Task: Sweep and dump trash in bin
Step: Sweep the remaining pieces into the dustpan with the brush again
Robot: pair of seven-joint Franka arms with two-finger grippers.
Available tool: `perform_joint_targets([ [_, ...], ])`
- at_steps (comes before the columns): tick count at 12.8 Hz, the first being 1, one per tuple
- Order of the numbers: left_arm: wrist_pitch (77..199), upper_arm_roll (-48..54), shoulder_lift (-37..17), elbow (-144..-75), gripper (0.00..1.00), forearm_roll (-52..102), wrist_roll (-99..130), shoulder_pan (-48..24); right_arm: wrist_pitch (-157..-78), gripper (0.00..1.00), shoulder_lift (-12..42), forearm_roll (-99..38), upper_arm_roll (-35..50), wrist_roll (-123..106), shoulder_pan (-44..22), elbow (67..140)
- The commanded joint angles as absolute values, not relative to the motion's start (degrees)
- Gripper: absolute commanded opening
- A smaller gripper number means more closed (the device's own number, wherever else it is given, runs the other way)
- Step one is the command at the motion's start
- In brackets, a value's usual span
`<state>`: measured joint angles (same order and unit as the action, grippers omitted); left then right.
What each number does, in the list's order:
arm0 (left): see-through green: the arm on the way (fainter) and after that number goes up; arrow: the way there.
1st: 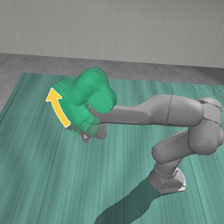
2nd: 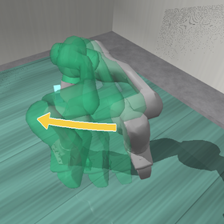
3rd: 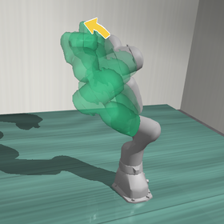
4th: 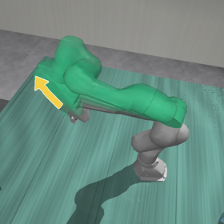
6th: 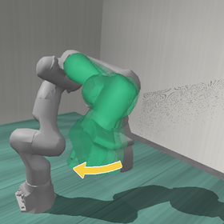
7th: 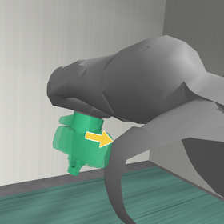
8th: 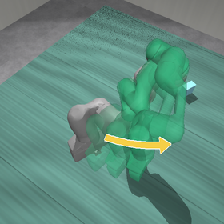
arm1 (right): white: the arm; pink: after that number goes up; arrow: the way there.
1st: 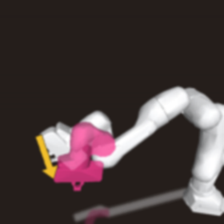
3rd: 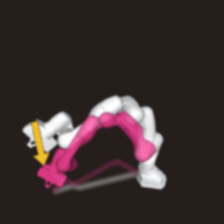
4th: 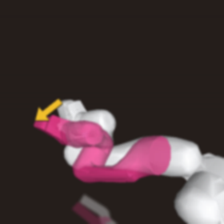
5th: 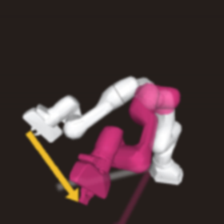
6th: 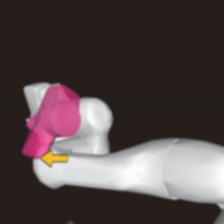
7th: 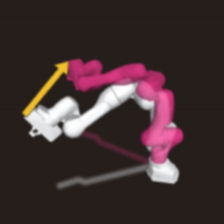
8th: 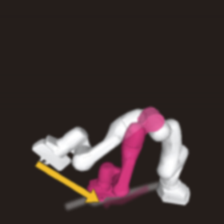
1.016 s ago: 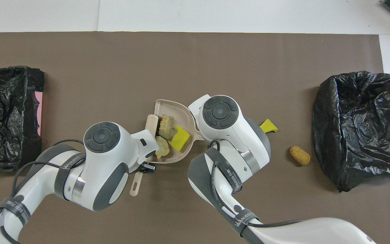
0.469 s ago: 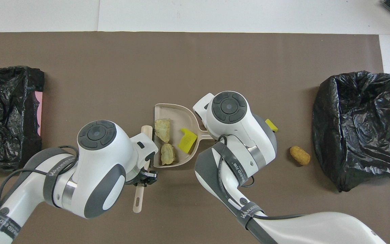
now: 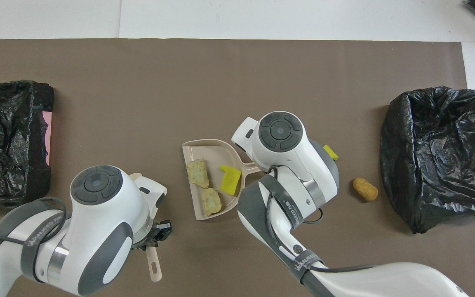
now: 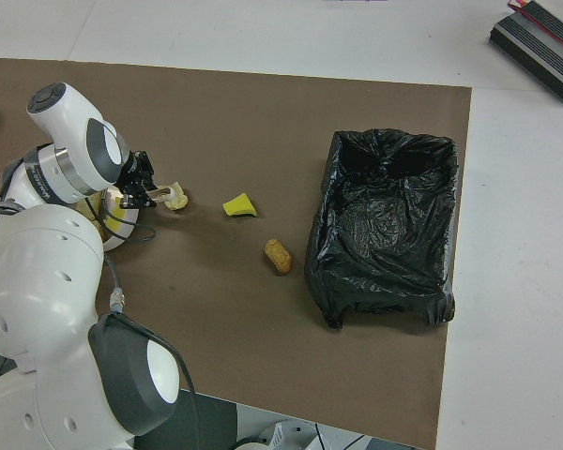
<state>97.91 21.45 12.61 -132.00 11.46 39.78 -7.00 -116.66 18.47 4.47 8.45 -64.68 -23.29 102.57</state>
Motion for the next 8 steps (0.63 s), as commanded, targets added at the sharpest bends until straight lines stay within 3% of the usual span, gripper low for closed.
perform_joint_targets([
  [1, 97.65, 21.27, 18.45, -137.99, 0.0, 10.81, 42.1, -4.4, -116.54, 0.0, 16.35, 3.52, 8.61, -64.44, -24.08, 105.2],
  [4, 95.8, 20.31, 19.59, -139.39, 0.0, 9.32, 42.54, -2.55, -116.28, 0.0, 15.82, 3.52, 8.61, -58.38, -24.26, 106.43],
  [8, 98.52, 19.07, 25.13, -147.47, 0.0, 9.23, 42.62, -2.37, -116.54, 0.0, 14.68, 3.52, 8.61, -55.73, -25.14, 108.63],
])
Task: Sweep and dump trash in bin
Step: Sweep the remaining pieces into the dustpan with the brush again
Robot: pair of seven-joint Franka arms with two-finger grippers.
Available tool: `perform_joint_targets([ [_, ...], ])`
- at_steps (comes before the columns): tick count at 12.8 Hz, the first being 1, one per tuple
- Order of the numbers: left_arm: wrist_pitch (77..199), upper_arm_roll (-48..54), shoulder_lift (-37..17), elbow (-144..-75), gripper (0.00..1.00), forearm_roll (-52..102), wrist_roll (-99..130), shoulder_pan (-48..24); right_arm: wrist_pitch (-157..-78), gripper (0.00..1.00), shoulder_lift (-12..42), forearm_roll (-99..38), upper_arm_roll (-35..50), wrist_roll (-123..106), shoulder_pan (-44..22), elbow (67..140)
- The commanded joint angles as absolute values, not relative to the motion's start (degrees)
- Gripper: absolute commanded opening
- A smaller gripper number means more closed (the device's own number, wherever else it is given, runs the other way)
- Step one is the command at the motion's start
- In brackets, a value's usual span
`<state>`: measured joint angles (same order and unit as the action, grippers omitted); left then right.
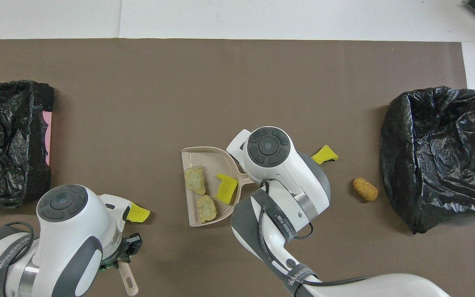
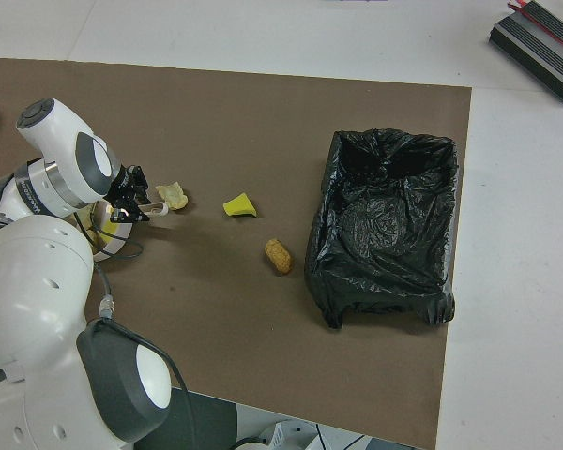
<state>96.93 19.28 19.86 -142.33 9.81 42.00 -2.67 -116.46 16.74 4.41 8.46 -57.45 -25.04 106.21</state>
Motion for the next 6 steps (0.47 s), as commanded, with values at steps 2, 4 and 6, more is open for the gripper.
perform_joint_targets([
  [2, 101.32, 19.16, 24.0, -147.48, 0.0, 9.4, 42.72, -1.76, -116.98, 0.0, 14.77, 3.6, 8.61, -54.94, -25.75, 108.98],
  [4, 103.61, 19.25, 21.02, -147.22, 0.0, 10.71, 42.45, -1.58, -117.16, 0.0, 14.85, 3.6, 8.61, -54.23, -25.75, 108.98],
  [6, 108.17, 19.6, 17.95, -146.61, 0.0, 13.26, 42.01, -2.37, -117.51, 0.0, 15.2, 3.69, 8.61, -52.92, -25.84, 108.98],
])
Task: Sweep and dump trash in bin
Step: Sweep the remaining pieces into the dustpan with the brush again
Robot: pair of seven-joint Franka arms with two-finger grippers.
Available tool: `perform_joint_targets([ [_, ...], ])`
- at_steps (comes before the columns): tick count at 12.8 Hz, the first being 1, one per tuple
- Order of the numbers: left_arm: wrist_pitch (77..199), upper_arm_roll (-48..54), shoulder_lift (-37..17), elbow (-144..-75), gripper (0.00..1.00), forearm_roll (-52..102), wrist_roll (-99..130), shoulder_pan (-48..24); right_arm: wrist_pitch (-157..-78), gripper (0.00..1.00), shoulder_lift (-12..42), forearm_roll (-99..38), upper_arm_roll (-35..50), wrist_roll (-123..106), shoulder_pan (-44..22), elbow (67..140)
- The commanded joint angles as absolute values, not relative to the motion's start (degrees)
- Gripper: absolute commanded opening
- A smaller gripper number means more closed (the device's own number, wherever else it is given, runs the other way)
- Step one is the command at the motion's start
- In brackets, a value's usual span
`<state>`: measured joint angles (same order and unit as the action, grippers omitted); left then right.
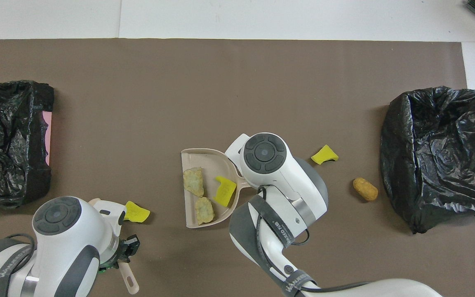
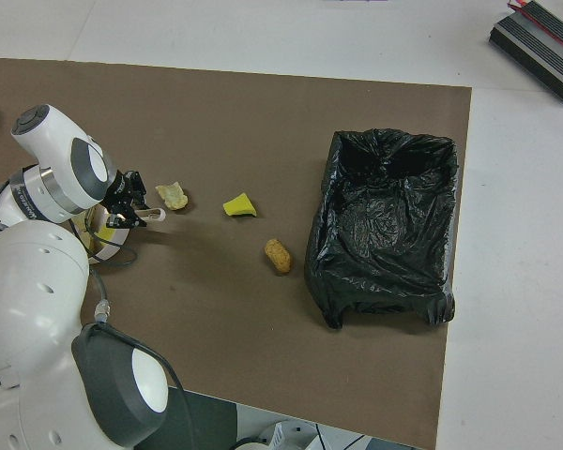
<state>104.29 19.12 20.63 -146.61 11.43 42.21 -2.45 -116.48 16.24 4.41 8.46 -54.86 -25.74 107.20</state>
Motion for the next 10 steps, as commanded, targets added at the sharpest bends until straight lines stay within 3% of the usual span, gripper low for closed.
perform_joint_targets([
  [1, 110.37, 19.95, 16.36, -146.34, 0.0, 13.79, 41.84, -3.77, -117.86, 0.0, 15.38, 3.95, 8.61, -52.48, -25.84, 108.98],
  [5, 116.61, 22.22, 10.73, -140.81, 0.0, 16.78, 41.57, -5.97, -118.47, 0.0, 15.82, 4.04, 8.61, -51.34, -25.93, 108.98],
  [10, 124.89, 30.83, 9.84, -139.57, 0.0, 21.62, 40.61, -5.98, -121.28, 0.0, 18.19, 4.13, 8.61, -45.98, -28.2, 108.72],
])
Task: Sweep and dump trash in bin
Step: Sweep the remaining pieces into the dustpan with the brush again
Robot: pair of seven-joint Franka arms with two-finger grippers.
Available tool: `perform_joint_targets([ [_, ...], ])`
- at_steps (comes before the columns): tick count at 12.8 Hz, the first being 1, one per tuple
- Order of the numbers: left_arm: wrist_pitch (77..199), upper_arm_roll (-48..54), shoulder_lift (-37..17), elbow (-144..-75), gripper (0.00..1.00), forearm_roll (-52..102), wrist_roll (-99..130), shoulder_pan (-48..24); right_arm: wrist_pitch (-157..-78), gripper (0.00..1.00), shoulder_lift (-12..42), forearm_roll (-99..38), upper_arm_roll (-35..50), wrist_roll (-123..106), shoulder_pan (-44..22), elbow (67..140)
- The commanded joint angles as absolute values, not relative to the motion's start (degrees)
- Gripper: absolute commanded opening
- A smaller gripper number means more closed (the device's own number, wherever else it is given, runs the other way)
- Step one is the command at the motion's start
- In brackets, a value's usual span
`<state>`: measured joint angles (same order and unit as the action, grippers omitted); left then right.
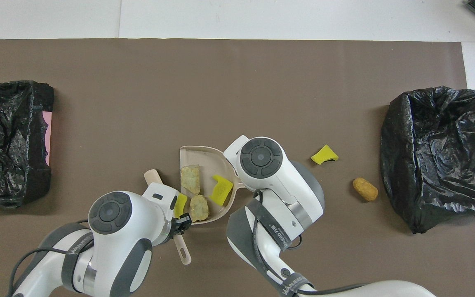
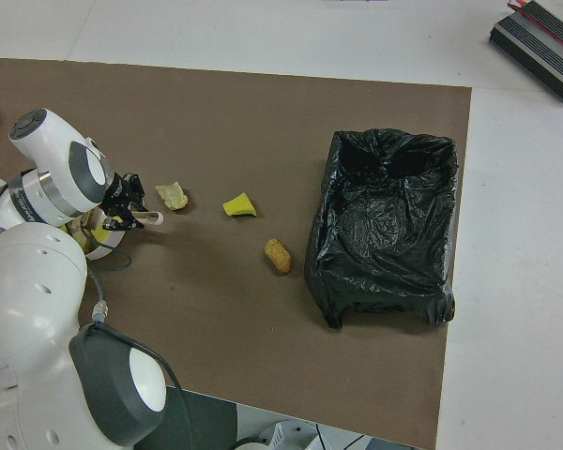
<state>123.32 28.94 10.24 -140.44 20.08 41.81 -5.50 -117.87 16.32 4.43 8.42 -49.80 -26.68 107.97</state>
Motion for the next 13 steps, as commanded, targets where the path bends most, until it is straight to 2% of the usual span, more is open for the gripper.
perform_joint_targets([
  [1, 124.89, 31.2, 9.67, -139.14, 0.0, 21.71, 40.08, -6.15, -121.38, 0.0, 18.54, 4.39, 8.61, -44.57, -28.39, 108.63],
  [5, 120.43, 31.11, 5.89, -132.99, 0.0, 21.62, 39.73, -5.81, -120.15, 0.0, 18.72, 4.48, 8.61, -44.82, -27.6, 107.67],
  [8, 115.77, 29.8, 6.67, -132.89, 0.0, 20.66, 38.16, -4.4, -119.1, 0.0, 17.76, 4.48, 8.61, -44.65, -26.9, 107.67],
  [10, 109.72, 27.7, 7.38, -130.71, 0.0, 20.31, 34.47, -3.43, -115.77, 0.0, 16.0, 4.48, 8.61, -45.08, -25.32, 107.75],
  [13, 108.63, 26.46, 7.91, -129.99, 0.0, 17.32, 33.84, -3.43, -113.82, 0.0, 13.81, 4.22, 8.61, -47.97, -22.25, 107.75],
])
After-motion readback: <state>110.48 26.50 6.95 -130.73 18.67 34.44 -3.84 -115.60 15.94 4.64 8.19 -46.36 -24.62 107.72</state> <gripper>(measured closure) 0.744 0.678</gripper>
